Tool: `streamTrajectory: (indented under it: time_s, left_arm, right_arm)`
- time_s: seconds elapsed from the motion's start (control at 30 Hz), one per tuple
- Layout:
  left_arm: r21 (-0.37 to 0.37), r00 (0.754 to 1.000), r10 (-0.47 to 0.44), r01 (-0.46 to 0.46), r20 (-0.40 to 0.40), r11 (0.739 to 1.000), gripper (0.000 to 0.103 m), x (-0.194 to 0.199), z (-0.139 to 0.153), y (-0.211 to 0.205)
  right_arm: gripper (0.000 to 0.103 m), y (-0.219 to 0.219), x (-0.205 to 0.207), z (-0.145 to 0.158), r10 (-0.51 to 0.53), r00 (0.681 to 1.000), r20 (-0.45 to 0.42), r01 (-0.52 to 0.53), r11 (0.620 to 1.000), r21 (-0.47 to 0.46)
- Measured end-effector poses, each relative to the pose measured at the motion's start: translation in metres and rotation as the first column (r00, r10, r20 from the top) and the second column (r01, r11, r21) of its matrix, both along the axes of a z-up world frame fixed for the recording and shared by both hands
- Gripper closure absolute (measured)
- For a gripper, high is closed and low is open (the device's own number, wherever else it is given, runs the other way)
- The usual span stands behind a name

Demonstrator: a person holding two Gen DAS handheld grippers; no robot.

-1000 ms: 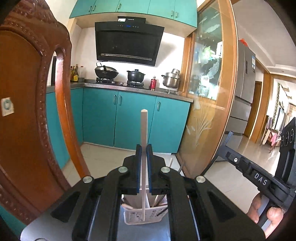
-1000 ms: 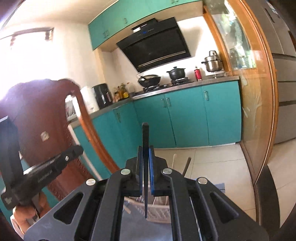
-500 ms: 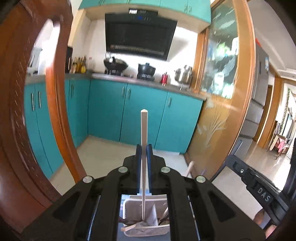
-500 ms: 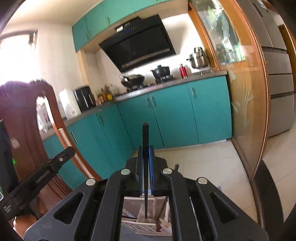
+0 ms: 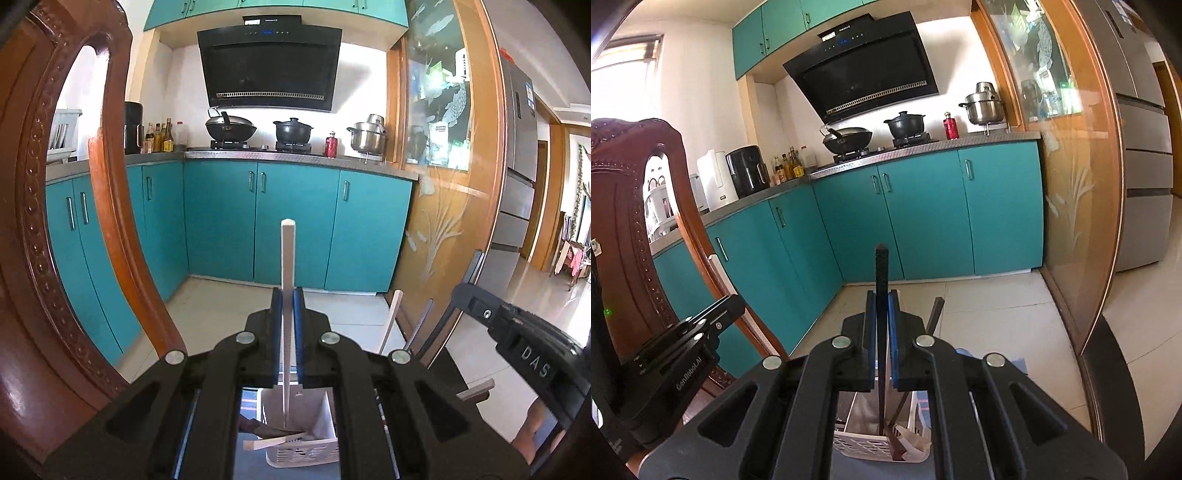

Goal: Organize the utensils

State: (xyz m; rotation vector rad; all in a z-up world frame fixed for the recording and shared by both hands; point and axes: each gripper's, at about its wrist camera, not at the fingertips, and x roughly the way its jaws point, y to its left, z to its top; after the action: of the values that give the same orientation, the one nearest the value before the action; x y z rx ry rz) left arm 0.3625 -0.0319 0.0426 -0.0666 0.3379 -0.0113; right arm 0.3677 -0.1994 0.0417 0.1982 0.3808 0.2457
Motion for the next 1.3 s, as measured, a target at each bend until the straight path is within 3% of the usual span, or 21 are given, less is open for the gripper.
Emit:
streamTrajectory:
  time_s: [0.17, 0.4, 0.47, 0.53, 0.57, 0.6, 0.7, 0.77, 1.0, 1.13, 1.2, 1.3]
  left_arm:
    - [0.003, 1.000, 0.002, -0.002, -0.017, 1.000, 0.096, 0.006, -0.006, -0.002]
    - [-0.035, 0.997, 0.015, -0.018, -0.074, 0.999, 0.096, 0.018, -0.015, 0.006]
    - [-0.047, 0.997, 0.016, -0.020, -0.074, 0.999, 0.089, 0.017, -0.015, 0.009]
    - [-0.048, 0.998, 0.016, -0.020, -0.068, 0.999, 0.076, 0.015, -0.013, 0.009]
    - [-0.048, 0.998, 0.015, -0.018, -0.058, 0.999, 0.067, 0.012, -0.011, 0.009]
    - [-0.048, 0.999, 0.013, -0.015, -0.049, 0.999, 0.064, 0.009, -0.009, 0.008]
    - [-0.028, 1.000, 0.009, -0.009, -0.018, 1.000, 0.056, -0.004, -0.003, 0.006]
    - [-0.012, 1.000, 0.017, -0.017, 0.015, 1.000, 0.042, -0.019, 0.001, 0.004]
    - [0.018, 0.994, 0.046, -0.048, 0.101, 0.999, 0.024, -0.100, -0.010, 0.004]
    - [0.020, 0.996, 0.053, -0.054, 0.070, 0.998, 0.014, -0.165, -0.039, 0.006]
    - [0.005, 0.998, 0.063, -0.063, 0.021, 0.998, 0.012, -0.204, -0.060, 0.007]
    - [-0.013, 0.997, 0.023, -0.024, -0.070, 1.000, 0.010, -0.255, -0.086, 0.005]
  right_arm:
    - [0.096, -0.005, 0.000, 0.001, -0.013, 1.000, 0.005, 0.013, 1.000, 0.002]
    - [0.096, 0.000, 0.013, -0.015, -0.012, 0.998, -0.059, 0.010, 1.000, -0.028]
    - [0.095, 0.000, 0.014, -0.017, -0.016, 0.998, -0.065, 0.014, 1.000, -0.025]
    - [0.084, -0.003, 0.011, -0.016, -0.020, 0.998, -0.060, 0.019, 1.000, -0.018]
    - [0.074, -0.005, 0.010, -0.015, -0.022, 0.998, -0.055, 0.021, 1.000, -0.011]
    - [0.065, -0.007, 0.008, -0.014, -0.023, 0.999, -0.049, 0.023, 1.000, -0.001]
    - [0.056, -0.014, -0.003, -0.009, -0.018, 0.999, -0.027, 0.019, 0.999, 0.028]
    - [0.048, -0.018, -0.013, -0.007, -0.029, 1.000, -0.004, 0.029, 0.999, 0.037]
    - [0.026, -0.028, -0.079, -0.005, -0.064, 0.991, 0.115, 0.066, 0.998, -0.010]
    - [0.012, -0.028, -0.144, -0.036, -0.069, 0.988, 0.141, 0.085, 0.990, -0.109]
    - [0.005, -0.026, -0.183, -0.064, -0.078, 0.991, 0.113, 0.097, 0.981, -0.170]
    - [0.004, -0.022, -0.231, -0.097, -0.062, 0.998, 0.017, 0.064, 0.980, -0.191]
